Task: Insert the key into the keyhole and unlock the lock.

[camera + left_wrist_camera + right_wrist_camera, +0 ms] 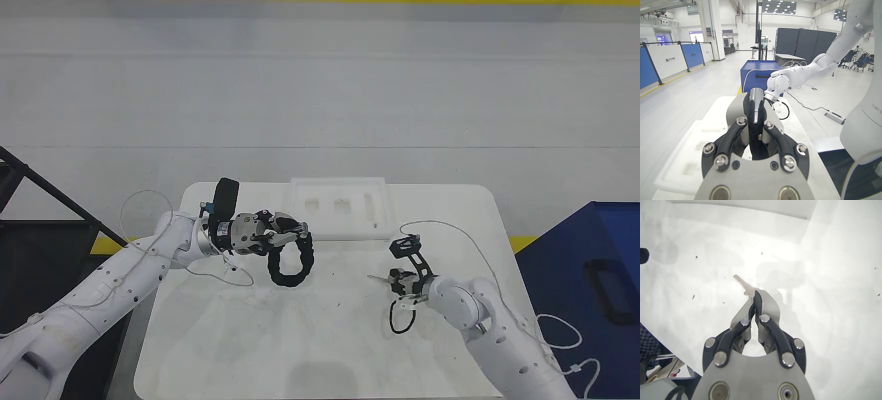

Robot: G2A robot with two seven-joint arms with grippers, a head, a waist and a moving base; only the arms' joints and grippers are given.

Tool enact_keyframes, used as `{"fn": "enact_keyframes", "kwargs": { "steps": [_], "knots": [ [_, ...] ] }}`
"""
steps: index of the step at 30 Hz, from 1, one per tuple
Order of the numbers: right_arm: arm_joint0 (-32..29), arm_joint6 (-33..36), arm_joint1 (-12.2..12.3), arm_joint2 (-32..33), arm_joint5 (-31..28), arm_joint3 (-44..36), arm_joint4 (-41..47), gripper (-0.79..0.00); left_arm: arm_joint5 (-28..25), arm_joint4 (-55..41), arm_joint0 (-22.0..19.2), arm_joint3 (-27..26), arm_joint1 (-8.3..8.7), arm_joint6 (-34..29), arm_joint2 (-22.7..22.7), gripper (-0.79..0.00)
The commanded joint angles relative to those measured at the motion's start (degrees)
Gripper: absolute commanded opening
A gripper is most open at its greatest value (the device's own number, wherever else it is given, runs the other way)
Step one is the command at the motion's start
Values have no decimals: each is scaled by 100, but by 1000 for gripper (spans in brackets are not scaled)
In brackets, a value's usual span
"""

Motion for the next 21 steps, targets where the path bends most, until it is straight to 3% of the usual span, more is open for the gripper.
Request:
{"fn": "enact_keyframes", "kwargs": {
  "steps": [1,12,16,21],
  "knots": [
    [-40,41,27,116,-41,-201,15,-785,0,0,0,0,0,0,0,-785],
    [-110,734,164,764,-233,-1287,446,-785,0,0,0,0,0,0,0,-785],
    [275,1055,144,724,-190,-1094,651,-785,0,0,0,0,0,0,0,-785],
    [1088,1359,49,470,-240,-237,1109,-785,0,0,0,0,0,0,0,-785]
  ]
}}
